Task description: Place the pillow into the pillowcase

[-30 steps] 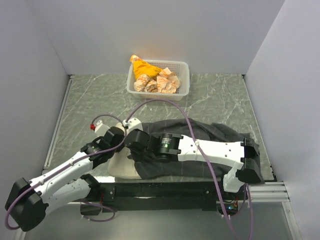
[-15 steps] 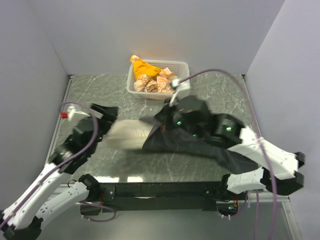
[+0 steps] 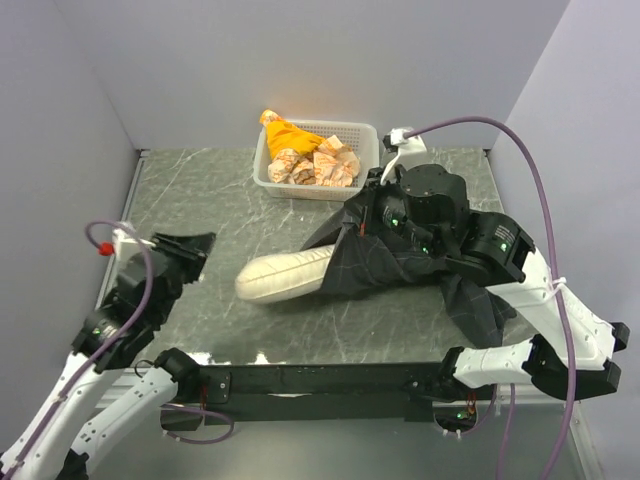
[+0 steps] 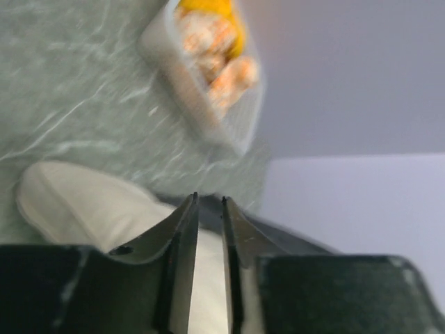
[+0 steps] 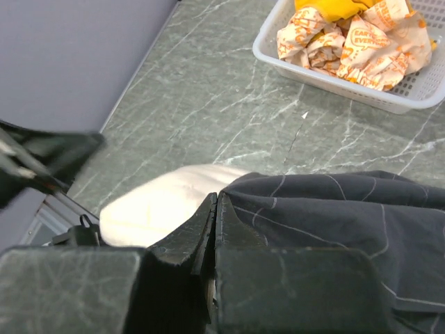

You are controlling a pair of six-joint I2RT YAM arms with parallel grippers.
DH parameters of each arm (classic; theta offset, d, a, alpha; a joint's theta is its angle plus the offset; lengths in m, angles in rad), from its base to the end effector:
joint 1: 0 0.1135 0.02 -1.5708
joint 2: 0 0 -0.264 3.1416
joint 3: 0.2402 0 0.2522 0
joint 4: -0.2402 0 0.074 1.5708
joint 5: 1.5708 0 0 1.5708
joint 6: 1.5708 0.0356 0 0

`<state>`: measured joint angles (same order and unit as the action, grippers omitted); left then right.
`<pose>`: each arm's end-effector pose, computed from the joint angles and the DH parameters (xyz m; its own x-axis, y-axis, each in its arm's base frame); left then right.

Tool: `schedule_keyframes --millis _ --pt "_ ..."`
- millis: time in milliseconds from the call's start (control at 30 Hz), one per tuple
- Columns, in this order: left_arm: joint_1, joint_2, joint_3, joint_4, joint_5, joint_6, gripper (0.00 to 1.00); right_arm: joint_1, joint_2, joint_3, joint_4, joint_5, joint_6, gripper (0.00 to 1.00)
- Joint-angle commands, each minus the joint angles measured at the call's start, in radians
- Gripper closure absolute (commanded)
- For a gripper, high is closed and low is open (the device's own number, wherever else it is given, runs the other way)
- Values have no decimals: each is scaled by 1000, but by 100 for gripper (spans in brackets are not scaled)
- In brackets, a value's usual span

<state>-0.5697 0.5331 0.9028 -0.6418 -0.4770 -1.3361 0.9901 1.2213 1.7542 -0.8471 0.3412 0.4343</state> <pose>0.0940 -0.0408 0.3637 -0.1565 -0.9258 -0.3440 -0.1953 0.3704 -0.9081 0.1265 0.1710 0.5044 -0.4119 0.0951 -0.9063 -0.4850 0.8191 0.3064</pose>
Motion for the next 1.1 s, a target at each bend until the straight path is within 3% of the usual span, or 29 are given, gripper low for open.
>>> schedule_keyframes --millis 0,100,200,233,300,333,433,667,833,900,1067 --pt "4 -19 -158 -19 178 -96 78 -14 18 70 86 -14 -23 100" --pt "4 -87 -255 -12 199 -133 76 -22 50 100 71 -7 -34 100" --pt "2 -149 -300 -59 183 -161 66 -31 63 105 72 -11 -37 100" --pt "4 -172 -320 -88 181 -166 54 -34 66 100 74 -16 -37 100" --pt "2 -192 -353 -88 201 -176 41 -34 73 85 79 -44 -35 100" --pt "4 -211 -402 -49 213 -175 21 -34 73 77 82 -50 -31 100" --pt "4 -231 -499 54 262 -150 1 -34 69 33 115 -83 -22 100" --pt "2 -231 -616 266 339 -101 0 -33 103 47 105 -111 -32 100" --pt "2 -228 -702 540 348 -147 1 -22 81 -54 146 -169 -2 100" --pt "2 -170 -711 679 350 -147 1 -10 54 -143 193 -189 18 100" --pt "2 56 -618 829 365 -95 1 51 27 -292 249 -188 61 100"
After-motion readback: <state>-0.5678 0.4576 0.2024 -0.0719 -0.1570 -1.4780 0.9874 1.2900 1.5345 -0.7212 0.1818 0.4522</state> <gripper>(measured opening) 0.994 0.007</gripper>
